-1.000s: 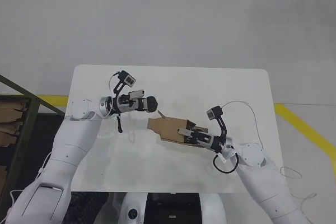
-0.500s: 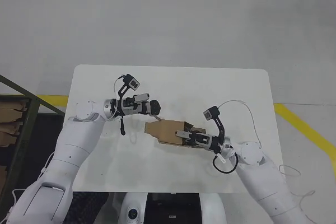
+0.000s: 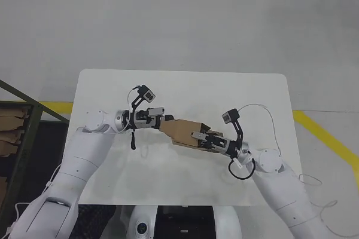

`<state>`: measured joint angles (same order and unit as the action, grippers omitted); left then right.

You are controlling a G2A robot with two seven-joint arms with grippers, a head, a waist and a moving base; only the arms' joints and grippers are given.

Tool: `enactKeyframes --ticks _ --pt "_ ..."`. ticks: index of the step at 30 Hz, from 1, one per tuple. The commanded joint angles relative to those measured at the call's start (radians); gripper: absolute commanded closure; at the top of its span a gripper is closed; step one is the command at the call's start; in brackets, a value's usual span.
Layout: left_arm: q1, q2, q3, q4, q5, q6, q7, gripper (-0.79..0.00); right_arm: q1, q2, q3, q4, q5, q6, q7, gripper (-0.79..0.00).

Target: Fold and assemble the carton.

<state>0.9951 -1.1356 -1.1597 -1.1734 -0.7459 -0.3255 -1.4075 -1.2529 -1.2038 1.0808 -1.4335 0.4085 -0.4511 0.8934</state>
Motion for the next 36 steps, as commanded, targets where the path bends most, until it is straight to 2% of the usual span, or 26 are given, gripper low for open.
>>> enactKeyframes --ticks 1,10,20,36 --pt "0.001 -0.002 0.008 -0.009 -0.002 0.002 0.001 -0.785 0.002 -0.001 -0.003 0.002 -0.001 -0.001 -0.003 0.000" --pt "-0.003 -0.004 0.011 -0.010 0.008 -0.002 0.009 -0.785 -0.002 0.001 0.002 0.004 0.003 -0.007 -0.007 0.000" --pt "-0.001 0.007 -0.035 0.001 0.019 -0.014 0.020 -0.785 -0.025 0.010 0.044 0.004 0.017 -0.013 -0.016 0.000" --pt "0.011 0.024 -0.034 -0.056 0.307 -0.150 0.102 -0.785 -0.041 0.018 0.057 -0.039 0.006 0.052 -0.013 0.000"
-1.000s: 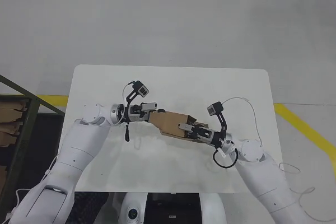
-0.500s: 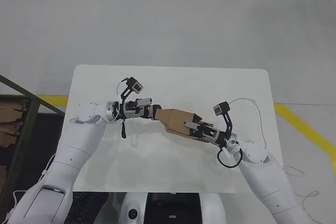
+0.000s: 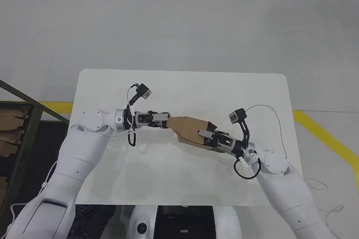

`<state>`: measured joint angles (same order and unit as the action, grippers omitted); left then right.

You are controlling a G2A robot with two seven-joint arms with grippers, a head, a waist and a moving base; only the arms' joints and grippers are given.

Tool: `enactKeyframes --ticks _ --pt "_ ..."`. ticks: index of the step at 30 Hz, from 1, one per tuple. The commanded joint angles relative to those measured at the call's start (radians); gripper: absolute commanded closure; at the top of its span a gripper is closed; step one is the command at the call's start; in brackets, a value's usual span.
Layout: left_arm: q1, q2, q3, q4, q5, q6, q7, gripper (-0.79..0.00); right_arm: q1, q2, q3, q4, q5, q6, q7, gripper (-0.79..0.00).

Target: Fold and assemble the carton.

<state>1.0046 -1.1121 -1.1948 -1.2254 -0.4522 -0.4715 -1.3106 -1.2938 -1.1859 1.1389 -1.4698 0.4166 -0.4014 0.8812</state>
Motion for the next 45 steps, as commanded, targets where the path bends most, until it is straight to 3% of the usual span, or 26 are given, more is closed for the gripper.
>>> enactKeyframes --ticks 1,20,45 --pt "0.002 0.002 0.002 -0.008 0.029 -0.010 0.012 -0.785 0.000 0.000 -0.002 -0.006 -0.004 0.004 -0.001 0.000" --pt "-0.010 0.002 0.052 -0.015 0.088 -0.047 0.051 -0.785 -0.015 0.008 0.028 -0.069 0.024 0.004 0.011 0.000" --pt "-0.027 -0.006 0.109 0.041 -0.012 -0.042 0.007 -0.785 -0.025 0.005 0.014 -0.109 0.169 -0.039 0.079 0.000"
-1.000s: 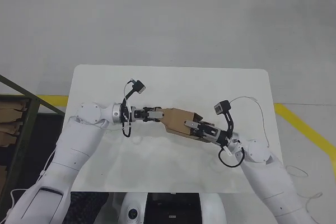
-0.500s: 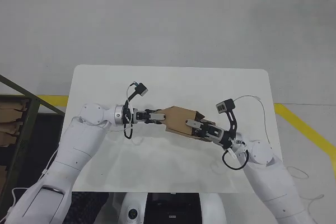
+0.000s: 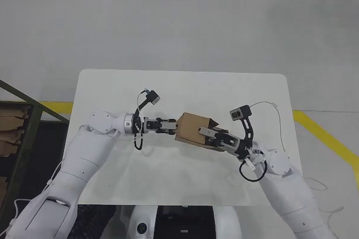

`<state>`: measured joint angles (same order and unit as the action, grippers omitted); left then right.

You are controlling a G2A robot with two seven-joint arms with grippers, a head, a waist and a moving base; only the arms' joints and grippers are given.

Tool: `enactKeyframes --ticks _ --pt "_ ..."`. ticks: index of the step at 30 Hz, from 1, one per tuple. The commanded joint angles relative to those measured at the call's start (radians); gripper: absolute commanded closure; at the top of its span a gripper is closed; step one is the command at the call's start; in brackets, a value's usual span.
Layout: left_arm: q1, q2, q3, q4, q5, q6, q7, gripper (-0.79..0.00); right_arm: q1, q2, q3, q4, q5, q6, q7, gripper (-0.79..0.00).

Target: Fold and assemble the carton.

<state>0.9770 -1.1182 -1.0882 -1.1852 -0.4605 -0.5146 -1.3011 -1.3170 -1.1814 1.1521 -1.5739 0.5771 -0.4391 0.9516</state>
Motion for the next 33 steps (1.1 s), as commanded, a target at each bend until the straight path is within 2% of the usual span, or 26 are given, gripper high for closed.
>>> enactKeyframes --ticks 1,10,33 --pt "0.001 -0.001 0.005 0.001 -0.008 0.002 -0.007 -0.785 -0.006 0.001 0.002 -0.013 0.015 -0.003 0.016 0.000" --pt "0.007 0.001 0.022 -0.024 -0.012 0.010 -0.014 -0.785 -0.033 0.004 0.008 -0.039 0.016 0.004 0.019 0.000" --pt "0.007 0.008 0.041 -0.053 -0.031 0.020 -0.024 -0.785 0.003 -0.004 -0.024 0.013 0.046 0.014 0.037 0.000"
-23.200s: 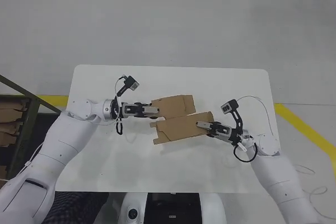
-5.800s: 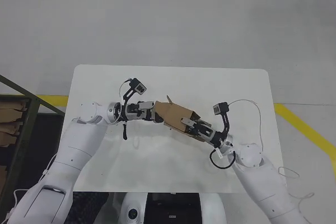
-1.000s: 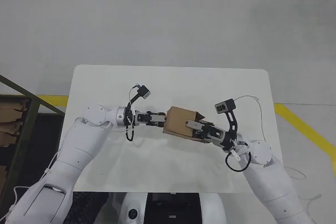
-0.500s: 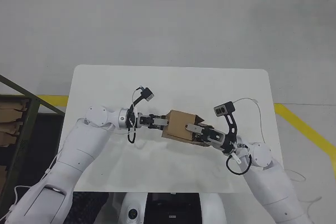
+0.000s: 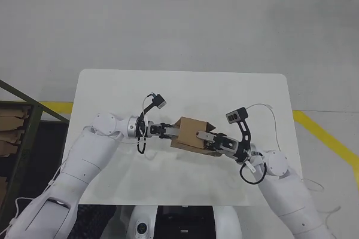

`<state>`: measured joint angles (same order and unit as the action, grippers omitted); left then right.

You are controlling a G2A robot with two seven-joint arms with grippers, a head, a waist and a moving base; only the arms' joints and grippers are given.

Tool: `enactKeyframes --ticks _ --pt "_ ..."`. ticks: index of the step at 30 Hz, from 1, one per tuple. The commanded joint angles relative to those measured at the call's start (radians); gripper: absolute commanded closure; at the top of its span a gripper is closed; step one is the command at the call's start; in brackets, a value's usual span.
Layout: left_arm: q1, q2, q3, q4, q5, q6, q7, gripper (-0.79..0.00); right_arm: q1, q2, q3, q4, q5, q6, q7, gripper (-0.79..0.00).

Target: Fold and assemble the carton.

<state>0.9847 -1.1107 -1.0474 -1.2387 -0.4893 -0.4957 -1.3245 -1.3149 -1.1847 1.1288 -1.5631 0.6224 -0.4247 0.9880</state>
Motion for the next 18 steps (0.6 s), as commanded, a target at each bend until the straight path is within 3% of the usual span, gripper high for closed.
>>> enactKeyframes --ticks 1,18 --pt "-0.001 0.001 0.000 0.002 -0.006 0.001 -0.001 -0.785 0.003 -0.001 -0.003 0.004 0.001 0.001 0.002 0.000" --pt "-0.004 0.004 0.004 0.010 -0.028 0.009 -0.009 -0.785 0.025 -0.008 -0.026 0.031 0.011 0.004 0.011 0.000"
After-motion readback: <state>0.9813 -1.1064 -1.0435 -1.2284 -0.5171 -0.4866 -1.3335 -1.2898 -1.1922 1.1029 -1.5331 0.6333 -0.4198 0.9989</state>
